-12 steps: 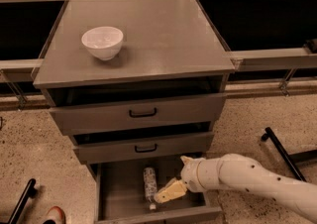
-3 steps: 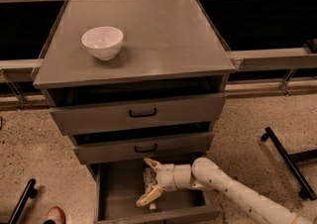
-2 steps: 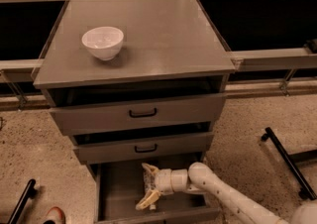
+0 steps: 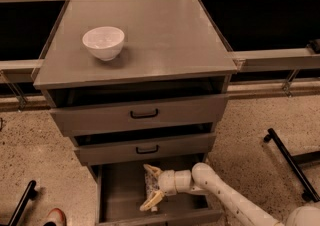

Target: Pick blue plastic bottle from bottom drawer and place on counter

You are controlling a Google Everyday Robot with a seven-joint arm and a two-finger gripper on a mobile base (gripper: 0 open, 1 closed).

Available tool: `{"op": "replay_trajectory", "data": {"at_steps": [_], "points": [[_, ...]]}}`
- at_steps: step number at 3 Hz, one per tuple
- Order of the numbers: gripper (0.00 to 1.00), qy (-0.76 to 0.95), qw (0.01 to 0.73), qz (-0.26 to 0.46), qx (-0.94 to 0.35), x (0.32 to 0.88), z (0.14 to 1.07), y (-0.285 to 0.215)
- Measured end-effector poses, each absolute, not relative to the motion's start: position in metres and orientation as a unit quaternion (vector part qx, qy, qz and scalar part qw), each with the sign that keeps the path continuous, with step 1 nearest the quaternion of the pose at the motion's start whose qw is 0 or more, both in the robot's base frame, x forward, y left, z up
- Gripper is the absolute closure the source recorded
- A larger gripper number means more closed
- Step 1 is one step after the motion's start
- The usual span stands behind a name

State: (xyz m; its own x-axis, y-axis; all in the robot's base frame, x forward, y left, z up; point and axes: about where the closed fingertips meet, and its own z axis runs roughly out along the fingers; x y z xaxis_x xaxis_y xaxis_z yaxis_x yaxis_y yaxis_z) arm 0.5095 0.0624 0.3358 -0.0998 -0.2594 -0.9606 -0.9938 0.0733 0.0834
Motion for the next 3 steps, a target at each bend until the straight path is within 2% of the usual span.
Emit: {"op": "replay_trajectory", "data": {"at_steps": [1,2,3], "points": [[0.00,0.626,0.429,0.408,-0.507,0.517,0.318,0.055],[0.00,0.688,0.432,0.336,-0.477,0.526,0.264,0.035],[0.00,0.712,0.430,0.302,-0.466,0.537,0.238,0.028]]}}
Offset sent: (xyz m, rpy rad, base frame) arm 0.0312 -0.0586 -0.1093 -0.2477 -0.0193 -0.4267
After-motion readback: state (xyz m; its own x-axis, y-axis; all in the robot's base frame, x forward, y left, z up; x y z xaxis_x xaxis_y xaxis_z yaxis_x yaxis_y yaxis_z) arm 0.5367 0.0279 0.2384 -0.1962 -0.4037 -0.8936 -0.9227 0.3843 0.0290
